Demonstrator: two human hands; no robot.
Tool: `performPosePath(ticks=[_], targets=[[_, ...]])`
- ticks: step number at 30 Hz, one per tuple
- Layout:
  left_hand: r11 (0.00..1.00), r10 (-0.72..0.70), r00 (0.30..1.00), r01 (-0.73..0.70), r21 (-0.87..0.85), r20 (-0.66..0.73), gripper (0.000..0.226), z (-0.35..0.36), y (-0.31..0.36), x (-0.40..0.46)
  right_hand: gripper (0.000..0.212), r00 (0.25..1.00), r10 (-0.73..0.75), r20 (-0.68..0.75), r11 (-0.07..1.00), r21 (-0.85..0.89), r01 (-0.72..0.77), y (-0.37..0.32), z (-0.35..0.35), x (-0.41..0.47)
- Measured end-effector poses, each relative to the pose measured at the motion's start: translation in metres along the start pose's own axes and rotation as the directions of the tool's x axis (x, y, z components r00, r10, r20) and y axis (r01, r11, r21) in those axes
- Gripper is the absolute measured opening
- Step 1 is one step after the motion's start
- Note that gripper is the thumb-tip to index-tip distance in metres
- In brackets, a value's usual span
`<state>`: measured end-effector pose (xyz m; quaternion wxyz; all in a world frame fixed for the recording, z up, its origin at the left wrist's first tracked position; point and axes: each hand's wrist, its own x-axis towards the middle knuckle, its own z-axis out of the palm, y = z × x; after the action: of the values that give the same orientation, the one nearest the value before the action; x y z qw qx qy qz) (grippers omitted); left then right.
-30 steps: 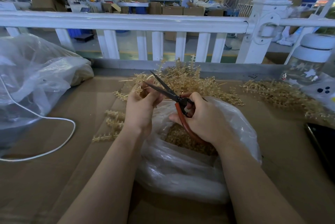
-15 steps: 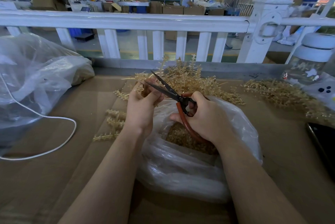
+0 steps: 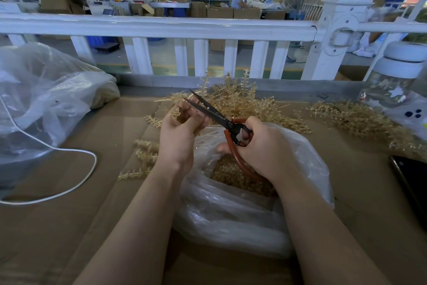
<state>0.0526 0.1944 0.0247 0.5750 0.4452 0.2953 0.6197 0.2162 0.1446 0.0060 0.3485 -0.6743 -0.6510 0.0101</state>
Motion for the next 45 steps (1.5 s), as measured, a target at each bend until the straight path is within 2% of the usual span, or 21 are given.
performPosePath(ticks=[5,8,12,19,28,31,35,39,45], targets=[[0.999,-0.020,1.000,0.020,-0.030,0.005,0.022,-0.0014,0.0016,-0.0005,0.069,1.000,0.016,-0.002,1.000,0.024,-0.015,-0.0006,-0.0016,-0.0003],[0.999,-0.030,0.999,0.031,-0.042,0.014,0.023,-0.0023,0.0014,0.0002,0.063,0.999,0.003,-0.038,1.000,-0.027,-0.004,-0.0005,-0.0016,-0.0007],[0.999,-0.019,0.999,0.018,0.028,0.028,0.026,-0.0022,-0.0004,-0.0002,0.075,0.999,-0.012,-0.047,0.997,-0.078,0.008,-0.0023,-0.0032,-0.0010],[0.998,-0.006,0.997,0.001,0.056,0.080,0.042,-0.0012,0.0005,-0.0012,0.058,0.995,-0.048,-0.085,0.993,-0.115,0.038,-0.0014,-0.0044,-0.0014],[1.000,-0.018,0.997,0.019,-0.016,0.076,0.040,-0.0012,-0.0026,0.0018,0.071,0.992,-0.055,-0.117,0.997,-0.057,0.048,0.0001,-0.0022,-0.0018],[1.000,-0.006,0.996,0.005,0.008,0.091,0.044,-0.0013,-0.0027,0.0017,0.064,0.987,-0.073,-0.143,0.996,-0.063,0.064,0.0013,-0.0010,-0.0015],[0.998,0.010,0.997,-0.015,0.062,0.081,0.026,-0.0020,-0.0038,0.0011,0.060,0.986,-0.086,-0.146,0.994,-0.074,0.076,0.0024,0.0001,-0.0015],[0.995,0.019,0.997,-0.027,0.101,0.075,0.023,-0.0036,-0.0049,0.0018,0.057,0.990,-0.072,-0.123,0.996,-0.060,0.065,0.0004,-0.0009,-0.0018],[0.990,0.037,0.996,-0.048,0.131,0.084,0.011,-0.0044,-0.0061,0.0035,0.066,0.991,-0.072,-0.109,0.996,-0.058,0.066,-0.0009,-0.0025,-0.0021]])
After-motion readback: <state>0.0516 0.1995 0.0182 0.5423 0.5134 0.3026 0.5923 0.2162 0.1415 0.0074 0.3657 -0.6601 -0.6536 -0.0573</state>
